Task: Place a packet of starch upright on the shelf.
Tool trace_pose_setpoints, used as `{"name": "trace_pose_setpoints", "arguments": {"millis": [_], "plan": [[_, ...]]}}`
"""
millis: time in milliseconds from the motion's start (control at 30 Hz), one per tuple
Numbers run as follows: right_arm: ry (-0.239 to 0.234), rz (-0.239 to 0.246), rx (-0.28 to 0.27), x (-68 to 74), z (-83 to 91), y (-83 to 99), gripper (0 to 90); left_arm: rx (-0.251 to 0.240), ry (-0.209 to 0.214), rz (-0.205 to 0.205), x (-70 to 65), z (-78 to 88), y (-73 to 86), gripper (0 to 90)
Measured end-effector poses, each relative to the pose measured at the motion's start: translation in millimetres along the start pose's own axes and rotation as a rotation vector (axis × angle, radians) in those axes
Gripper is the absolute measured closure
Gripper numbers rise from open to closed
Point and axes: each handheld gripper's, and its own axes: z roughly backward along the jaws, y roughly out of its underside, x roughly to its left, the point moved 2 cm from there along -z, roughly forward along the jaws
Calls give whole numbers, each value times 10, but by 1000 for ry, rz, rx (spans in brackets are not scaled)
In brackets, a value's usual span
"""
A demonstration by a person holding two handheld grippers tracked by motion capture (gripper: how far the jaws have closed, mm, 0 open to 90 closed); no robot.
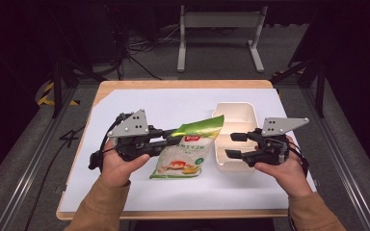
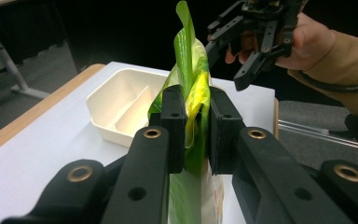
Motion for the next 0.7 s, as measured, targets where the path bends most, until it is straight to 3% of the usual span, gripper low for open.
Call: {"name": "trace_pose_setpoints", "arguments": {"millis": [333,700], "plan": [[-60,34,4,87,-205,-122,401,-2,36,-27,-74,-30,-24,797],[-161,61,-36,161,-362,-241,444,-12,62,-44,-106,-36,-23,797]]}}
